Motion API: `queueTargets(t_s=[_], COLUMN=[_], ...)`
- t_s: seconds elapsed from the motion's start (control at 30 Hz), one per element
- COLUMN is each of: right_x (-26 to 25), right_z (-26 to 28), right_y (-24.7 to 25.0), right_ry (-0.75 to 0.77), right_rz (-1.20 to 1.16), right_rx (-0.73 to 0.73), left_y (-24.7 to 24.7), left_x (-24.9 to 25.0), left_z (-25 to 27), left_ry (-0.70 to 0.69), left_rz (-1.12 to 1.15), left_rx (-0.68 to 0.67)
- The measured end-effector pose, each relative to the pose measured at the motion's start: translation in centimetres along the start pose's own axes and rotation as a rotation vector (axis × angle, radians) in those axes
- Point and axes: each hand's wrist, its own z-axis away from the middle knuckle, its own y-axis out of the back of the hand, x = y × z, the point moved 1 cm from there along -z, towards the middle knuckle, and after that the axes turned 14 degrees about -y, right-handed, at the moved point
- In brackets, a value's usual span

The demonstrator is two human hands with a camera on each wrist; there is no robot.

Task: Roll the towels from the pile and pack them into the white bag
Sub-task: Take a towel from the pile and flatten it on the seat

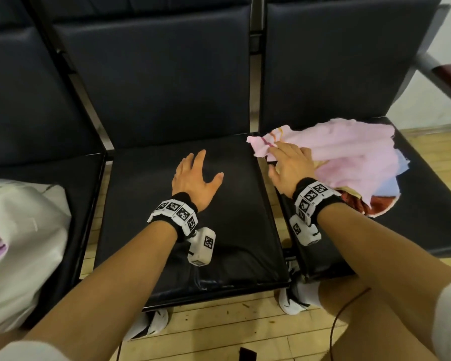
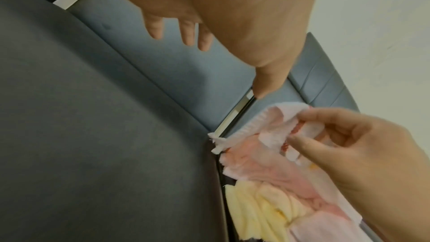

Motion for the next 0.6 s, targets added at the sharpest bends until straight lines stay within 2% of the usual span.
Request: queueTargets(t_s=[0.13,0.33,0.4,0.47,0.6], right_x=[-5.2,-14.0,-16.5,-18.5,-21.0], right_z=[0.9,4.4,5.2,5.3,4.4], right_y=[3.6,9.3,10.8,11.8,13.1], right_ry=[0.074,0.216,0.269,0.324,0.289], right_rz=[-0.256,-0.346,-0.313,-0.2,-0.056], right_rx=[-0.038,-0.179,-0.226,-0.18,-0.05], left_y=[2.2,6.4,7.9,9.6,14.0], left_x=[1.2,2.6,2.2,0.4,-3.9], left_z=[0.7,2.9,4.1,5.2,7.8], left_ry=[-0.081,-0.203,-0.18,-0.163,-0.146], left_rz=[0.123,0.282,0.277,0.287,0.245], left_rx=[0.045,0.041,0.03,0.048,0.243])
